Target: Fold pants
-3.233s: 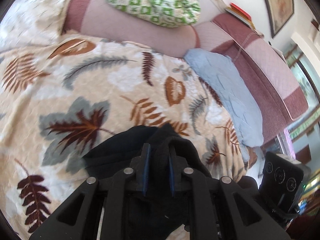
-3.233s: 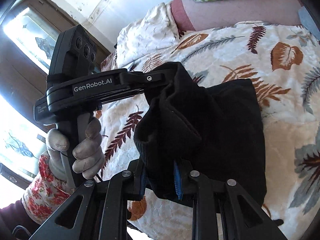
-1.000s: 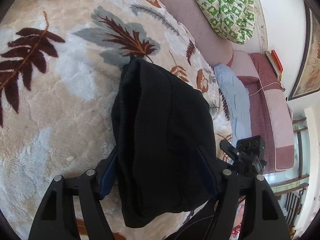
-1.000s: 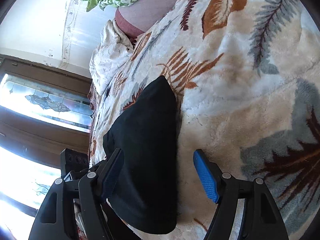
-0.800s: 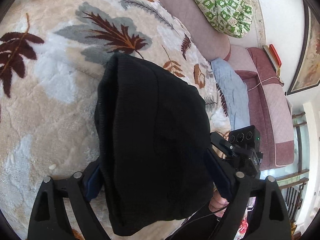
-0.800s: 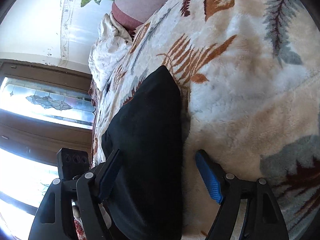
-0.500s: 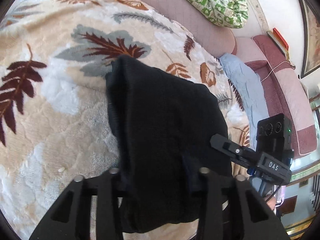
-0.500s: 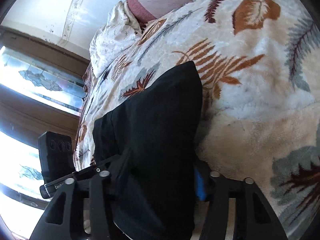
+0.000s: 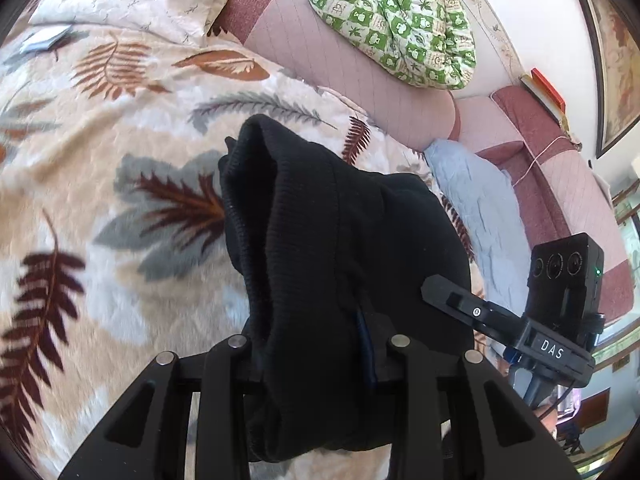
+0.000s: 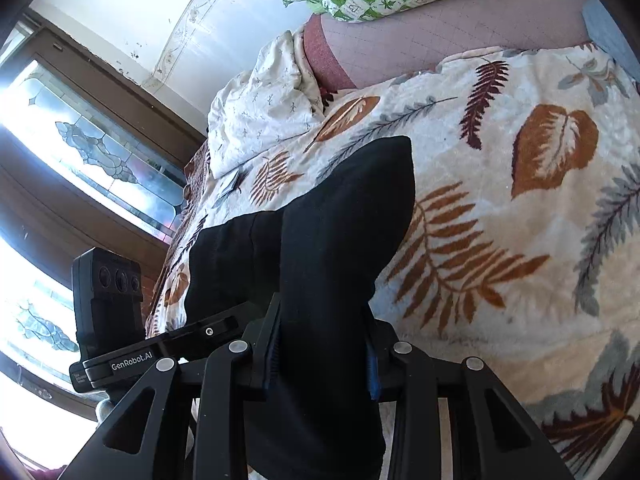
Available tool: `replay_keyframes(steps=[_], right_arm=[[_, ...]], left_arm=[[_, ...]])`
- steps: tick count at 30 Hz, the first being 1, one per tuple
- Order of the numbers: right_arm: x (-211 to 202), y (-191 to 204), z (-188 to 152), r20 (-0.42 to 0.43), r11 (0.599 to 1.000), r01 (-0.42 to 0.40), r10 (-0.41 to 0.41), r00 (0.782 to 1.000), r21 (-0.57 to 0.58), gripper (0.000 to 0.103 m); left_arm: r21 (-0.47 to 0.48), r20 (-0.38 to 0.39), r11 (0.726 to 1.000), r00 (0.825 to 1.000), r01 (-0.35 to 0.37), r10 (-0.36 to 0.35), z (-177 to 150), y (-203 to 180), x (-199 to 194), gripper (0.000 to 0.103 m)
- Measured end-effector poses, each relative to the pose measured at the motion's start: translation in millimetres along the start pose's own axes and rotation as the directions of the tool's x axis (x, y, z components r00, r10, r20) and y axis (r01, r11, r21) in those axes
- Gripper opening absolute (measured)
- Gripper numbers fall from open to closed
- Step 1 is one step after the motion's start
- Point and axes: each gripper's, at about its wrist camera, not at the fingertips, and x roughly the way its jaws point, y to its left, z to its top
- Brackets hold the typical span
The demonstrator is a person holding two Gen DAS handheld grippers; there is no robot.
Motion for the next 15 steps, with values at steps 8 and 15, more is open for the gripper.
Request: replay_keyframes(steps=[8, 15], right_arm=[[30.8, -36.2, 33.6, 0.008, 0.997, 0.065, -0.065, 0.998, 0.029, 0.036], [46.5, -77.6, 31.5, -0.013, 0.987, 0.112, -0.111, 0.994, 0.113, 0.062]], left_arm=[[0.01, -0.054, 0.998, 0.996, -0.069, 0.069, 35.2, 3.4, 55.9, 0.031], [-0.069, -0.088, 0.995, 0.994, -0.077, 0.071, 29.0, 28.9, 71.3, 0.053]])
